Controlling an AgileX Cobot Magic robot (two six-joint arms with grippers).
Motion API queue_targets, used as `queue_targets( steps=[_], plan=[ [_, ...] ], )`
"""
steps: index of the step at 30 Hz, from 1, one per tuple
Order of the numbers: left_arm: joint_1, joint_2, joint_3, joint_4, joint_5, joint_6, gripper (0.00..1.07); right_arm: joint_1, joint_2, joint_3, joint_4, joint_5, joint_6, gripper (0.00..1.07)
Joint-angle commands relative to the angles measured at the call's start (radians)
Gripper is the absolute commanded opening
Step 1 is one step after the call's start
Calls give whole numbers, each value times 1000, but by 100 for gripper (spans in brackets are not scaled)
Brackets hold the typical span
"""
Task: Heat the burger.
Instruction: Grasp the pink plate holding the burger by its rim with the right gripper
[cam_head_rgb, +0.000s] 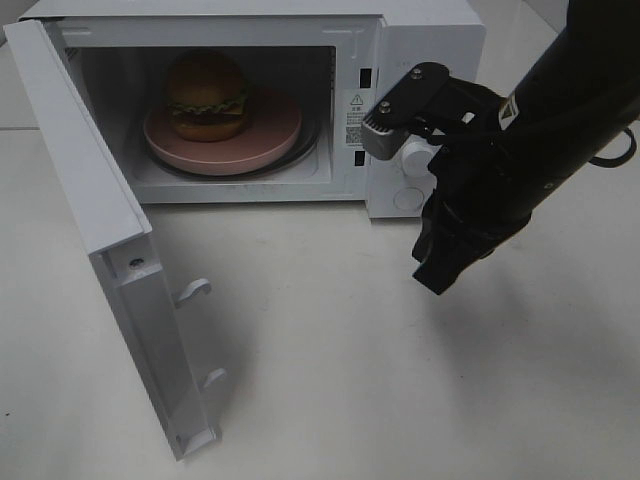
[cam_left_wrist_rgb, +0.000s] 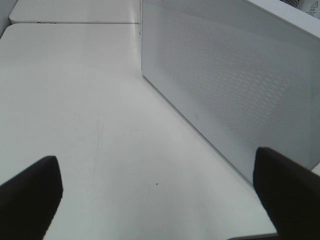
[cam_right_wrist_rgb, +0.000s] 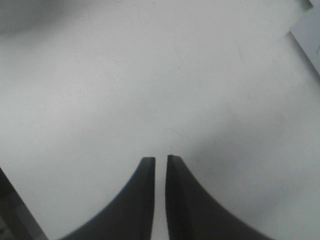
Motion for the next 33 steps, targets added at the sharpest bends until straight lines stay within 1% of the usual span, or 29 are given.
queue_targets(
  steps=[1, 2, 3, 4, 5, 6, 7, 9, 11, 14, 15, 16, 17, 18, 19, 20, 21, 22, 24, 25, 27, 28, 30, 33],
  plan=[
    [0, -23, 4, -1, -9, -2, 98, 0, -9, -17, -4, 28, -146, 12],
    [0, -23, 4, -1, -9, -2, 98, 0, -11, -18, -3, 30, -201, 12],
    [0, -23, 4, -1, -9, -2, 98, 0, -11, -18, -3, 30, -201, 12],
    [0, -23, 4, -1, -9, -2, 98, 0, -13, -18, -3, 36, -307, 13],
    [0, -23, 4, -1, -9, -2, 98, 0, -13, -18, -3, 43, -367, 13],
    [0, -23, 4, -1, -9, -2, 98, 0, -13, -18, -3, 43, -367, 13],
    [0, -23, 4, -1, -9, -2, 98, 0, -13, -18, -3, 55, -487, 14],
    [0, -23, 4, -1, -9, -2, 98, 0, -13, -18, -3, 62, -533, 14],
    [0, -23, 4, -1, -9, -2, 98, 0, -13, -18, -4, 72, -684, 17],
    [0, -23, 4, -1, -9, -2, 98, 0, -13, -18, -5, 72, -703, 18],
    [0, -23, 4, -1, -9, -2, 98, 0, -13, -18, -11, 72, -737, 22],
    [0, -23, 4, -1, -9, -2, 98, 2, -13, -18, -40, 72, -747, 28],
    [0, -23, 4, -1, -9, -2, 98, 2, -13, -18, -40, 72, -747, 28],
    [0, -23, 4, -1, -9, -2, 98, 2, -13, -18, -55, 72, -747, 32],
    [0, -23, 4, -1, -9, -2, 98, 3, -13, -18, -74, 70, -746, 41],
    [0, -23, 4, -1, -9, -2, 98, 3, -13, -18, -74, 70, -746, 41],
    [0, -23, 4, -1, -9, -2, 98, 3, -13, -18, -76, 68, -744, 53],
    [0, -23, 4, -1, -9, -2, 98, 3, -13, -18, -76, 68, -744, 53],
    [0, -23, 4, -1, -9, -2, 98, 3, -13, -18, -75, 68, -726, 65],
    [0, -23, 4, -1, -9, -2, 98, 3, -13, -18, -75, 68, -726, 65],
    [0, -23, 4, -1, -9, -2, 98, 9, -13, -18, -78, 70, -659, 90],
    [0, -23, 4, -1, -9, -2, 98, 9, -13, -18, -78, 70, -659, 90],
    [0, -23, 4, -1, -9, -2, 98, 40, -13, -18, -113, 72, -623, 98],
    [0, -23, 4, -1, -9, -2, 98, 52, -13, -18, -129, 72, -618, 98]
  ],
)
